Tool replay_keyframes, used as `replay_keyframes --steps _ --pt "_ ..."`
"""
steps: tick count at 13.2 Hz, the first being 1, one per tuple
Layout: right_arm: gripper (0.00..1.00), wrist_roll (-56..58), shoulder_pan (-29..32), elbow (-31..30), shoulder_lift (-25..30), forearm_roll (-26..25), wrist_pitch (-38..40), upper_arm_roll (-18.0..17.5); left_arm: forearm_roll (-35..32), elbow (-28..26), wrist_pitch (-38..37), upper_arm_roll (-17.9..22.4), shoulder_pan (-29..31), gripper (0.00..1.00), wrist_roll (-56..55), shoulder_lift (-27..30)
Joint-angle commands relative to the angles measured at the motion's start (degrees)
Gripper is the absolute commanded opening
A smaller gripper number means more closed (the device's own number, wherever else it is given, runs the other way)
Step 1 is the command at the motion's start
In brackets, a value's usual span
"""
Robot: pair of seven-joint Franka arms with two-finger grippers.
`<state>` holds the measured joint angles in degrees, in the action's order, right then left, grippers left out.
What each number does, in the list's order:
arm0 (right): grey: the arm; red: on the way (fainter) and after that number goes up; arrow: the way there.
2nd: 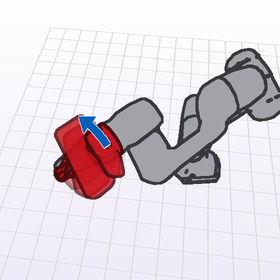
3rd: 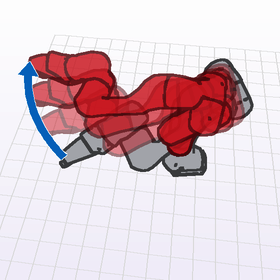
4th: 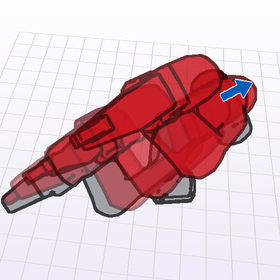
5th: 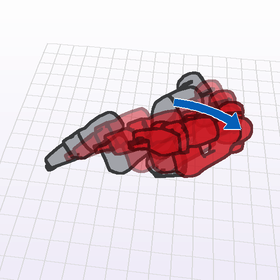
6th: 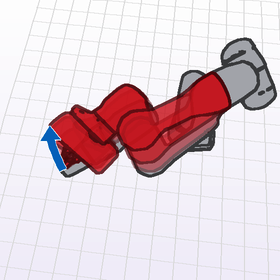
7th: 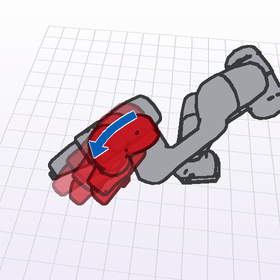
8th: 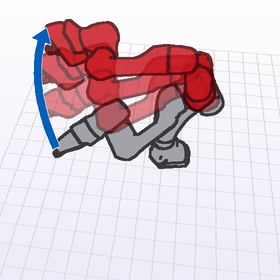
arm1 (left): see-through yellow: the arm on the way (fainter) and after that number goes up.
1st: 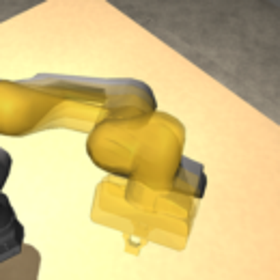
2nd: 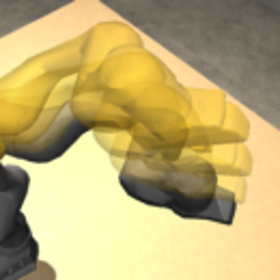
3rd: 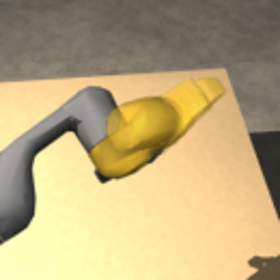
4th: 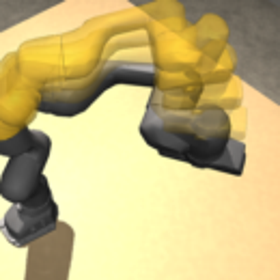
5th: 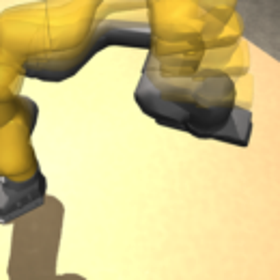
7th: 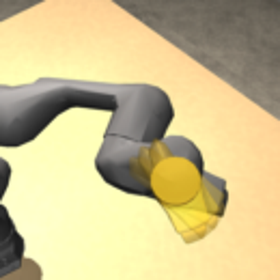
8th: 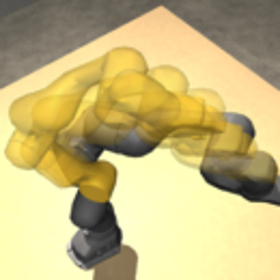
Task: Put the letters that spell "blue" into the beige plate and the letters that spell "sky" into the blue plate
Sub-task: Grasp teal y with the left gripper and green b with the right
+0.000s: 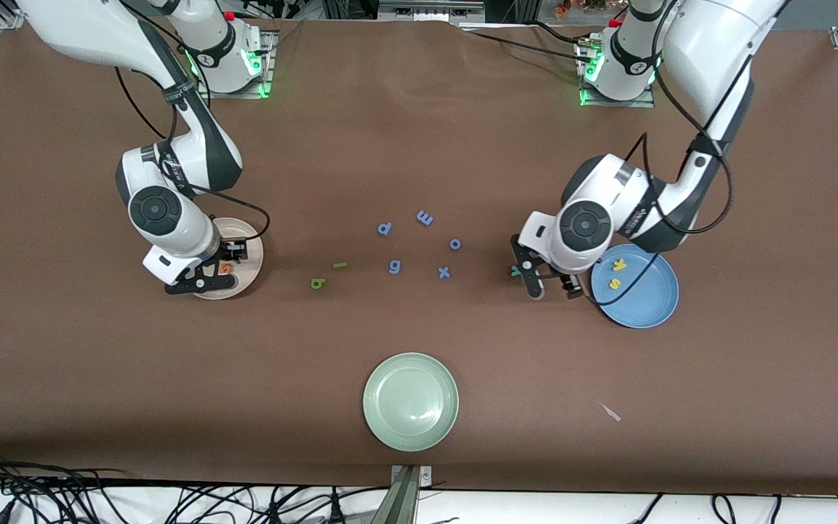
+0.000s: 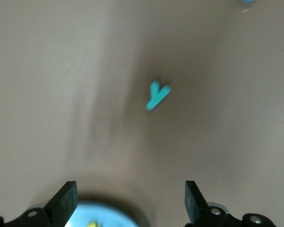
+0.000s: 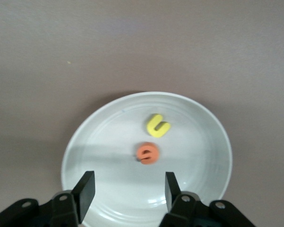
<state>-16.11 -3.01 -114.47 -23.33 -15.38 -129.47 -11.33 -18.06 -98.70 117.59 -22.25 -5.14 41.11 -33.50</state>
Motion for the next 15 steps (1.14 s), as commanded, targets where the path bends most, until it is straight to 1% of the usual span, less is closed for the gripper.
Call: replay_keyframes --steps 1,2,3,4,7,9,11,14,15 --pt "0.71 -8.8 -0.2 -0.1 0.2 0.9 -0.4 -4.6 -0.7 1.0 6.7 -0.2 0.6 1.0 9.0 -4.2" --pt "0.71 -12.6 -0.3 2.3 -2.0 0.8 -0.6 -6.4 -1.0 0.9 8.4 -0.2 0.5 1.0 10.8 -5.3" --pt "0.71 -15.6 -0.6 5.2 -4.4 0.8 -0.7 -8.0 -1.3 0.8 10.4 -0.3 0.0 0.98 13.2 -6.2" --pt "0.71 -18.0 -1.8 7.3 -6.1 0.7 -0.8 -8.5 -1.3 0.4 11.9 -0.3 -1.2 0.95 14.4 -6.3" --pt "0.71 -23.2 -5.1 12.2 -10.6 0.6 -1.0 -8.5 -1.4 -1.3 14.1 -0.3 -1.5 0.94 14.4 -6.3" --pt "0.71 -24.7 -5.9 13.0 -12.5 0.0 -3.6 -8.5 -1.4 -3.5 17.9 -0.3 -1.3 0.89 14.4 -6.4" --pt "0.71 -24.8 -6.0 13.0 -14.3 -2.1 -7.1 -8.5 -1.4 -4.7 18.5 -0.3 -1.0 0.88 14.4 -6.3" --pt "0.71 -24.8 -6.0 13.0 -15.5 -3.2 -8.9 -8.5 -1.4 -5.9 18.6 -0.3 -0.8 0.86 14.4 -6.0" --pt "0.71 -24.8 -6.0 13.0 -16.0 -4.7 -9.6 -8.5 -1.4 -6.0 18.6 -0.3 -1.0 0.81 14.4 -6.1"
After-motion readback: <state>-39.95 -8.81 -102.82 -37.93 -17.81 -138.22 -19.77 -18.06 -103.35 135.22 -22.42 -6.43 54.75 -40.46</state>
